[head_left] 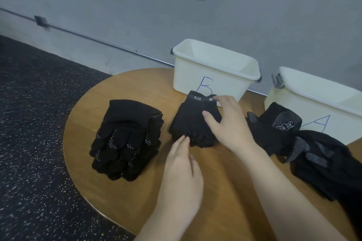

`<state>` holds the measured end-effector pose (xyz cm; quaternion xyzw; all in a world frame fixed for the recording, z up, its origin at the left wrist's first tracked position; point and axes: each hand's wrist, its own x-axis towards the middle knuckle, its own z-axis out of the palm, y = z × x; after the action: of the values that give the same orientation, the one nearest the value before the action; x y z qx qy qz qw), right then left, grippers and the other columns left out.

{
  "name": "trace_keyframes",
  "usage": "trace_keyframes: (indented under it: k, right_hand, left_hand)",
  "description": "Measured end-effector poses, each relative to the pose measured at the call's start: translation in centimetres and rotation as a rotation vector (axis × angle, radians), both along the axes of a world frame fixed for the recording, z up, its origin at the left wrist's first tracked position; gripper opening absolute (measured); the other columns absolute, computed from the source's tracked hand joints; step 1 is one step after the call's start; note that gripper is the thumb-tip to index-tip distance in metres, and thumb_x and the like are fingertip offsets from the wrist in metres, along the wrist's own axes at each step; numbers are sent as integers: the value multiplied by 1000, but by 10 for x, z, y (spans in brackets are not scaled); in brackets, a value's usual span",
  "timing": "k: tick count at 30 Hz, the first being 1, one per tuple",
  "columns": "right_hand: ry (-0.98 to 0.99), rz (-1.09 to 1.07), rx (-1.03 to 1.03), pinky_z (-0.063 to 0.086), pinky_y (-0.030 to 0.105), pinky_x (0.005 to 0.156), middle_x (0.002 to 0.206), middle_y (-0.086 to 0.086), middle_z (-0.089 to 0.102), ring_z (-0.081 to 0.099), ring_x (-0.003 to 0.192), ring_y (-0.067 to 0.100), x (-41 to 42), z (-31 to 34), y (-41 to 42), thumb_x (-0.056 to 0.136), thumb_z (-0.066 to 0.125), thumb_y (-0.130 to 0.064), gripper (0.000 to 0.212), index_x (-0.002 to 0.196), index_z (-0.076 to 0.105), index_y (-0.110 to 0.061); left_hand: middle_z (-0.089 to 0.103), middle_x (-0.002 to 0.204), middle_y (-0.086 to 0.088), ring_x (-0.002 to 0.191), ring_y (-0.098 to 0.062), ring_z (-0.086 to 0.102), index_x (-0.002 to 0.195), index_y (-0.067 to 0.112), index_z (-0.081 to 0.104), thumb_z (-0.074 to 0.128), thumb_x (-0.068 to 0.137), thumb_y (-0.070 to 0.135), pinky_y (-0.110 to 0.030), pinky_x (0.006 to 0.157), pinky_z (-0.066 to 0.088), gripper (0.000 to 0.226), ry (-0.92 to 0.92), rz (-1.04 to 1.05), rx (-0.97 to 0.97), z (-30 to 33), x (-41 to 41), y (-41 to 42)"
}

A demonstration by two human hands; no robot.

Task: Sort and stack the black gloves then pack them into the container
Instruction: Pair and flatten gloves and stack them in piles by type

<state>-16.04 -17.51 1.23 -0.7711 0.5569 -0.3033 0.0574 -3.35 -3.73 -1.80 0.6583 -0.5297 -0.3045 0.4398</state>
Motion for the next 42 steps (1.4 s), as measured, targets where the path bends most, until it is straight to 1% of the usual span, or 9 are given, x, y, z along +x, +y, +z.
trace_keyframes:
  k: [3,8,15,24,28,33,35,39,42]
  right_hand:
    - [47,33,9,39,30,103,129,-4,55,48,126,17,-12,2,19,97,63,-37,41,133,59,-17]
    - [148,-77,-11,47,50,99,118,1,59,55,113,27,-59,2,41,92,70,-29,29,118,66,-16]
    - [162,-308,239,43,45,111,141,2,56,53,131,23,-121,-28,79,93,71,-46,61,141,55,-12]
    - [115,-379,61,50,36,88,109,1,68,64,104,26,-121,-33,74,97,66,-19,16,109,74,-14]
    - [-112,-416,-75,46,30,81,95,-5,68,65,92,18,-117,-13,88,97,65,-14,9,98,73,-19]
    - [-369,-261,-108,52,26,81,89,-11,71,68,88,10,-109,-7,144,97,66,-11,13,92,70,-23]
    - [-469,-190,-81,51,21,81,88,-10,72,69,88,12,-105,-13,166,98,67,-8,15,91,71,-21]
    - [-492,-41,-29,50,18,82,91,-10,73,70,92,13,-102,-13,187,98,66,-6,13,93,73,-16]
    - [-545,22,-37,51,21,85,94,-8,74,71,95,17,-103,-10,194,98,65,-5,12,96,72,-15]
  left_hand:
    - [35,159,11,147,-1,28,158,18,34,39,107,10,8,99,7,52,-90,-56,-10,-1,-2,4]
    - [37,156,12,145,-3,30,155,19,40,40,107,14,-7,113,16,49,-172,-94,-35,0,-8,15]
    - [30,160,14,147,-7,28,150,25,47,41,108,22,-24,123,25,43,-265,-226,-23,6,-35,43]
    - [40,153,12,143,-7,31,148,25,51,41,107,23,-24,122,23,42,-389,-317,-123,1,-56,40]
    - [49,142,13,133,-6,44,142,23,57,43,106,20,-22,115,33,39,-356,-309,-161,-4,-59,33]
    - [48,127,17,116,-4,48,137,26,54,54,101,26,-19,100,42,36,-309,-248,-191,-5,-55,25]
    - [44,133,18,121,-4,46,141,30,48,60,99,31,-16,98,38,44,-319,-256,-199,-4,-52,25]
    - [28,155,17,145,-6,27,151,40,33,74,90,39,-25,114,29,73,-385,-336,-216,-4,-48,30]
    - [21,159,19,148,-5,16,151,48,35,76,84,51,-27,116,19,78,-419,-413,-249,0,-46,33]
